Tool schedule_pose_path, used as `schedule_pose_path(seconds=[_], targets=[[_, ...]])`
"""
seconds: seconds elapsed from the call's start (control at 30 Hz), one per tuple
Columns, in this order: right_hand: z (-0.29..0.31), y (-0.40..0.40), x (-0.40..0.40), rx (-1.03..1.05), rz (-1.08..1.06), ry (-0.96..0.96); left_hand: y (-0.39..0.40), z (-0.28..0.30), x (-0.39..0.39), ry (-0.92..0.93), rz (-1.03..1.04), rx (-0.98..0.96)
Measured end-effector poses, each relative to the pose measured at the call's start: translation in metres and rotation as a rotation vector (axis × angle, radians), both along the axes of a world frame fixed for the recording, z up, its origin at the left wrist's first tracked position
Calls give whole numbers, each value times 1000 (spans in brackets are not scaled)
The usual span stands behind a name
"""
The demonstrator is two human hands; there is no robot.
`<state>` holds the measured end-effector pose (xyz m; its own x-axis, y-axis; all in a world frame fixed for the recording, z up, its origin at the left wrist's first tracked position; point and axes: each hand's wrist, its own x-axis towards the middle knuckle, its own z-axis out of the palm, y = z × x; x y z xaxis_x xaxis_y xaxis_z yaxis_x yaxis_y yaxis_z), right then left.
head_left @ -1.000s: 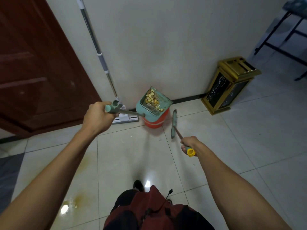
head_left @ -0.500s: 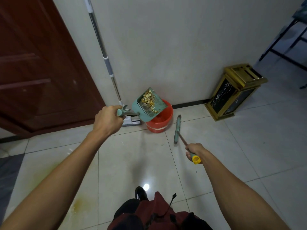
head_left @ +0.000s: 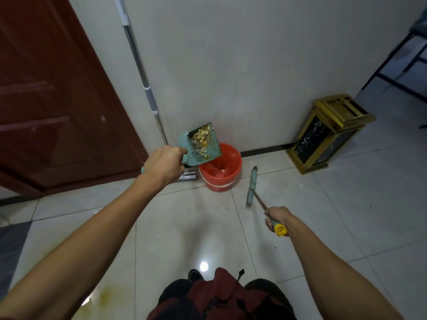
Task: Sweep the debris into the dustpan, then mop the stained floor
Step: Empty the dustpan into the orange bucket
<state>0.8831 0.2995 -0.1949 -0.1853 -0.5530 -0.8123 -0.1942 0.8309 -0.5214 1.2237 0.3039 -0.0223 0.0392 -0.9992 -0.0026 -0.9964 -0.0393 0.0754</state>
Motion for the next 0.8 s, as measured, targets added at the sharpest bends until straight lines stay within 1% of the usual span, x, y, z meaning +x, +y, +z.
schedule_pose_path(seconds=[0.23, 0.4, 0.6, 0.8], targets=[[0, -8, -29, 3, 45, -6, -13, -11, -45, -153, -77, 76], [-1, -9, -61, 37, 81, -12, -16, -18, -86, -208, -94, 136], [-1, -6, -92, 51, 105, -13, -19, -28, -121, -281, -99, 157], [-4, 0, -110, 59, 91, -44, -25, -33, -140, -272, -87, 203]])
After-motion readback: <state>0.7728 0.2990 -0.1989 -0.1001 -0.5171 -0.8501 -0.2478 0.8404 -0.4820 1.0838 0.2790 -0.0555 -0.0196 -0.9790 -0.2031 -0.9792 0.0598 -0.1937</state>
